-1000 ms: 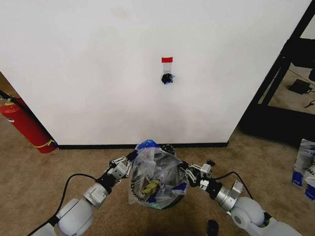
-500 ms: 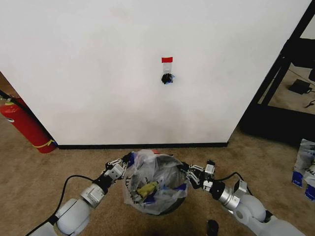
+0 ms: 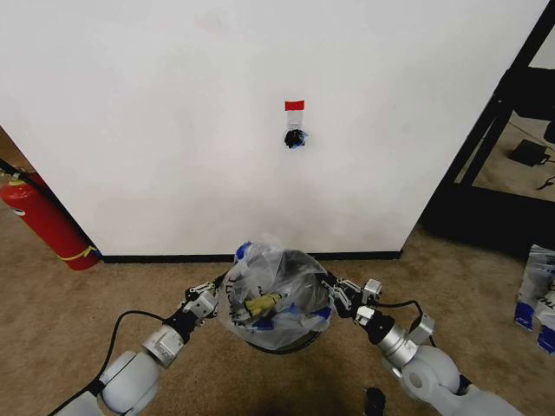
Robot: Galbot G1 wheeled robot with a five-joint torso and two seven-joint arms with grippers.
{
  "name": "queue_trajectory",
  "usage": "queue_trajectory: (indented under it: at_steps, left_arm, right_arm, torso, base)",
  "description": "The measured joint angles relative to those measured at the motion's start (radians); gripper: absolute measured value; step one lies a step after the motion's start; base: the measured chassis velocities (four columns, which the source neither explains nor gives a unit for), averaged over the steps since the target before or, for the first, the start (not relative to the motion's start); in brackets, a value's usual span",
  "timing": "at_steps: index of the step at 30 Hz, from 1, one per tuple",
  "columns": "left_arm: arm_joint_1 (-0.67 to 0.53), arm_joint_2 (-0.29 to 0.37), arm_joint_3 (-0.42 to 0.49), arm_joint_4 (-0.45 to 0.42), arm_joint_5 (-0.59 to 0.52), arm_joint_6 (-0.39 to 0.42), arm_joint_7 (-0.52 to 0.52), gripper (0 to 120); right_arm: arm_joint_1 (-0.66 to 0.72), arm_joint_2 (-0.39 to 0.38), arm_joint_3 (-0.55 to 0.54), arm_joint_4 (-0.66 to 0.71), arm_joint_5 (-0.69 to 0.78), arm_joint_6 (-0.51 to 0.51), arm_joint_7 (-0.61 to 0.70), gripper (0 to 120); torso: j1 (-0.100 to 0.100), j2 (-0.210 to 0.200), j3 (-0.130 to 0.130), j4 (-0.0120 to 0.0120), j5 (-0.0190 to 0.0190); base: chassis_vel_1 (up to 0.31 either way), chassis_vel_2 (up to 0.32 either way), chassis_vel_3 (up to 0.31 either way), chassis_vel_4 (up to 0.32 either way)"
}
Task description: Pick up the garbage bag from the wall and place it over the trash bin.
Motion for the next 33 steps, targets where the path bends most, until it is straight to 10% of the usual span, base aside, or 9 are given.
queue_trajectory:
  at_steps: [11, 15, 24, 33]
  left_arm:
    - [0.085, -0.034, -0.086, -0.123, -0.07, 0.074, -0.247, 36]
    - [0.189, -0.047, -0.071, -0.289, -0.182, -0.024, -0.077, 61]
    - [0.212, -0.041, -0.029, -0.298, -0.062, -0.065, 0.135, 94]
    - [0.197, -0.003, -0.003, -0.308, -0.154, 0.025, 0.191, 97]
  right_arm:
    - [0.012, 0.071, -0.015, -0.015, -0.135, 0.135, 0.268, 1]
    - [0.014, 0.126, -0.032, -0.044, -0.338, 0.21, 0.419, 1]
    - [0.019, 0.155, -0.039, -0.071, -0.534, 0.25, 0.506, 1]
    - [0.021, 0.156, -0.029, -0.135, -0.646, 0.315, 0.393, 1]
  torso:
    - [0.0, 0.0, 0.0, 0.0, 0.0]
    - [0.0, 0.0, 0.0, -0.0001, 0.0002]
    - [0.0, 0.0, 0.0, 0.0, 0.0001]
    - [0.0, 0.0, 0.0, -0.0001, 0.0001]
  base:
    - [0.0, 0.0, 0.0, 0.0]
    - [0.0, 0.0, 0.0, 0.0]
    - [0.0, 0.0, 0.0, 0.0]
    - [0.0, 0.0, 0.0, 0.0]
